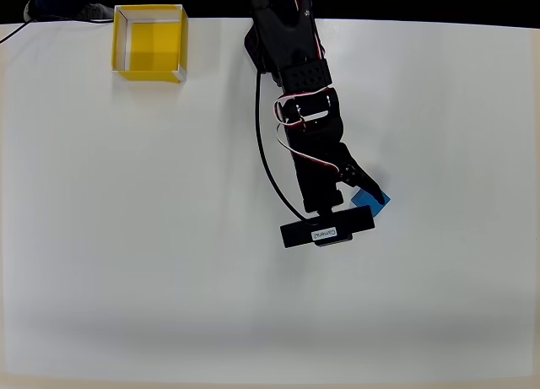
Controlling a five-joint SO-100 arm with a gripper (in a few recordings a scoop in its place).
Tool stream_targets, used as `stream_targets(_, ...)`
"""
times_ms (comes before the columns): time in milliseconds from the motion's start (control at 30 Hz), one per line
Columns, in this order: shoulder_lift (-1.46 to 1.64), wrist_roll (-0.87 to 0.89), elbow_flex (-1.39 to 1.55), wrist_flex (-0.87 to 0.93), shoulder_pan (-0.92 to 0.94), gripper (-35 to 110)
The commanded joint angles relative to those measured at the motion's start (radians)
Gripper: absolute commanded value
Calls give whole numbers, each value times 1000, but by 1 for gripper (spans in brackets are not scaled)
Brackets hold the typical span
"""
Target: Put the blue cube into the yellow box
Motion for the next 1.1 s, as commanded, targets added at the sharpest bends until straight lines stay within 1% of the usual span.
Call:
stream_targets(0,3,-12,12,-112,-58,47)
stream_targets(267,-49,2,117,-262,-110,47)
stream_targets(500,-110,14,158,-345,-127,48)
stream_targets(1067,-356,-5,155,-591,-146,47)
